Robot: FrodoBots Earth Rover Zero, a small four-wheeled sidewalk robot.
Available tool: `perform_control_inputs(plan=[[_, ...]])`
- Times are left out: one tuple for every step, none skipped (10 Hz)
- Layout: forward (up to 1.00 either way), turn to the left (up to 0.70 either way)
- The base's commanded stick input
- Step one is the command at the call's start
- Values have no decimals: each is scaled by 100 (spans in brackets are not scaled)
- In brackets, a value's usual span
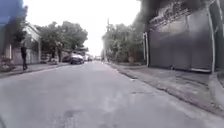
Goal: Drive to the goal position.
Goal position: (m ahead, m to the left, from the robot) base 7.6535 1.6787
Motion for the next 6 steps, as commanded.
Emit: perform_control_inputs(plan=[[100, 4], [100, 4], [100, 4], [100, 4], [100, 4], [100, 4]])
